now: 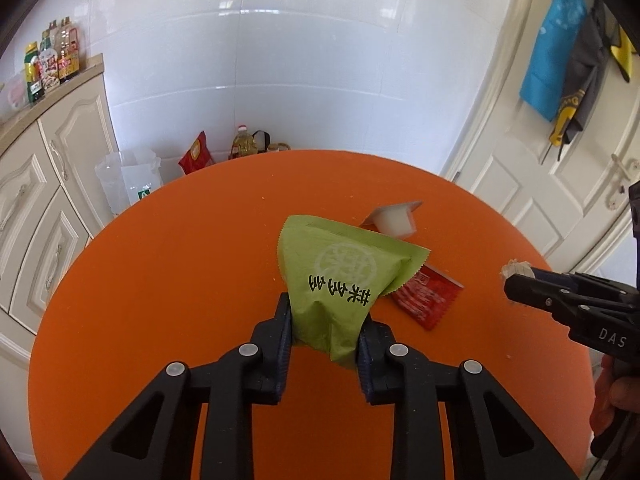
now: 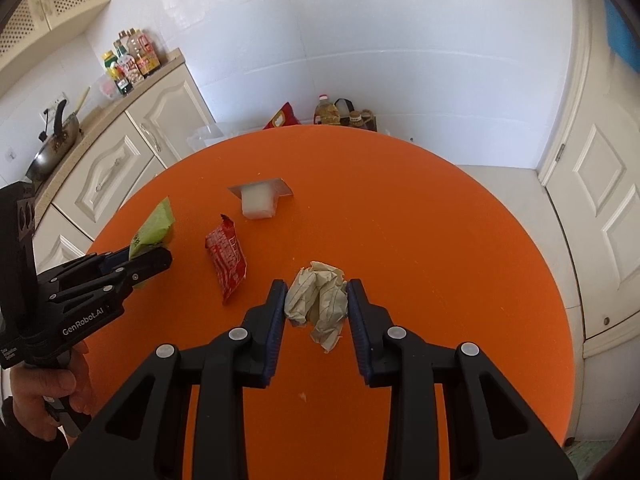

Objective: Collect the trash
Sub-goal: 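Carry the green bag and beige paper to the blue bucket and release both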

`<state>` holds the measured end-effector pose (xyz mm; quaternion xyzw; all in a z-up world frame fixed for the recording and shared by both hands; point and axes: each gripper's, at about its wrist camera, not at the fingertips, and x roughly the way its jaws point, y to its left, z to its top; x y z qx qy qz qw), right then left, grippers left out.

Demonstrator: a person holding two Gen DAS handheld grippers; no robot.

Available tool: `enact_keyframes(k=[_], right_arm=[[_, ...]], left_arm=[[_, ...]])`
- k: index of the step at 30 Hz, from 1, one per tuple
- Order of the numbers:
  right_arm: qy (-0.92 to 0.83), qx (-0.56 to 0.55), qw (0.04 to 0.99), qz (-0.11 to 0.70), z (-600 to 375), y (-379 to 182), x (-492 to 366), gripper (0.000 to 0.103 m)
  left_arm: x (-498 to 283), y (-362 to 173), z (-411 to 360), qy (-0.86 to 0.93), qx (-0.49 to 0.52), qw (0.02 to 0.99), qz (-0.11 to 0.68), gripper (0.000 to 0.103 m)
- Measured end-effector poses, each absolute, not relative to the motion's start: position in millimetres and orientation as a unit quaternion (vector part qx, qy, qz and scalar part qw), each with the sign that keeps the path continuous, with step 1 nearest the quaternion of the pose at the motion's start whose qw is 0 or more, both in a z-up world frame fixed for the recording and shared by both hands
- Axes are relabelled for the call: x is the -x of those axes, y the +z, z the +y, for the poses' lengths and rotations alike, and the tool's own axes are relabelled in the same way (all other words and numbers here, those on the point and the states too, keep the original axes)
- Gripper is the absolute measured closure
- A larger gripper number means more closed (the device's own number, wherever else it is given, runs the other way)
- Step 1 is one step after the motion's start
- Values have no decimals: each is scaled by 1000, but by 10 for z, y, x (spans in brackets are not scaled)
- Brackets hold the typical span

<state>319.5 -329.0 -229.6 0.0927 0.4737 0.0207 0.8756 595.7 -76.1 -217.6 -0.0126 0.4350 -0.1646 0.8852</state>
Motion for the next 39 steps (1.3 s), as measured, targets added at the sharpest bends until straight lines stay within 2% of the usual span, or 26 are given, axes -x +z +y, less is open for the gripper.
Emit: enact_keyframes(k=[16,24,26,29,30,34,39], right_arm=[[10,-89,916,391,-3366,-1465,-2097,73],[-12,-95,934,345,-3617,-1082,-1422,73],[-22,-97,937,336,-3704,-1017,-1264,73],[-46,-101,940,321,-3902,-905,-962,73],[-55,-103,941,317,-3975,-876,-868,73],[-97,-115,941,303,-4331,-799,-515,73],[-158,-134,932,299,-4852,-819,-80,73]], left_arm=[[-5261,-1684,-967,-190,28,914,356,80],[-4822,-1519,-1538,-234,11,920,315,79],[-4282,-1570,-1301,-244,11,920,307,79],[-4010,-1616,-1351,-263,6,917,300,79],[-3659,-1640,-1216,-269,4,916,297,79],[-3335,-1675,-1448,-306,-7,907,288,79],[-2758,-1316,-1858,-361,-28,886,290,79]])
